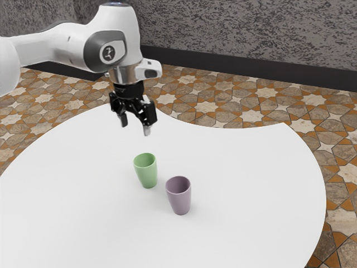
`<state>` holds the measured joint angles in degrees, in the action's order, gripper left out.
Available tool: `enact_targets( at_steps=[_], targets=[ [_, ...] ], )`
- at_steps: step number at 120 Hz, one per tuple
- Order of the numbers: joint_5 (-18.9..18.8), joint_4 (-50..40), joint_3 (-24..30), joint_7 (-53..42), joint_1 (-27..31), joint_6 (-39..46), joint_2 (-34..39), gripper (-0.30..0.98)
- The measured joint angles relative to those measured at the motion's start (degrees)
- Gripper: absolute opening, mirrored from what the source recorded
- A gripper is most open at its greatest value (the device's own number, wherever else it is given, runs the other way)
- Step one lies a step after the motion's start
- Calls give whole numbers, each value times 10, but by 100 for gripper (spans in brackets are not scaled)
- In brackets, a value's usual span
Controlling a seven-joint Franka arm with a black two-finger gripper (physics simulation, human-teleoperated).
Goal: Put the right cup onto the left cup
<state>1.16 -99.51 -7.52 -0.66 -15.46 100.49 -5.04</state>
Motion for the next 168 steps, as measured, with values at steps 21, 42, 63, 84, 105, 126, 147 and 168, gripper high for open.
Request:
enact_targets(
  at_steps=[21,42,63,84,105,126,147,168],
  targets=[
    [10,-28,20,1,0,32,-8,62],
    [21,-47,35,1,3,61,-23,57],
    [34,-49,37,2,3,81,-49,49],
    [45,-51,39,4,2,98,-78,43],
    [53,-64,43,5,1,115,-95,41],
    [54,-49,44,6,-2,132,-126,40],
    [53,-28,43,6,2,140,-157,40],
    [55,-22,43,6,4,148,-179,40]
  ],
)
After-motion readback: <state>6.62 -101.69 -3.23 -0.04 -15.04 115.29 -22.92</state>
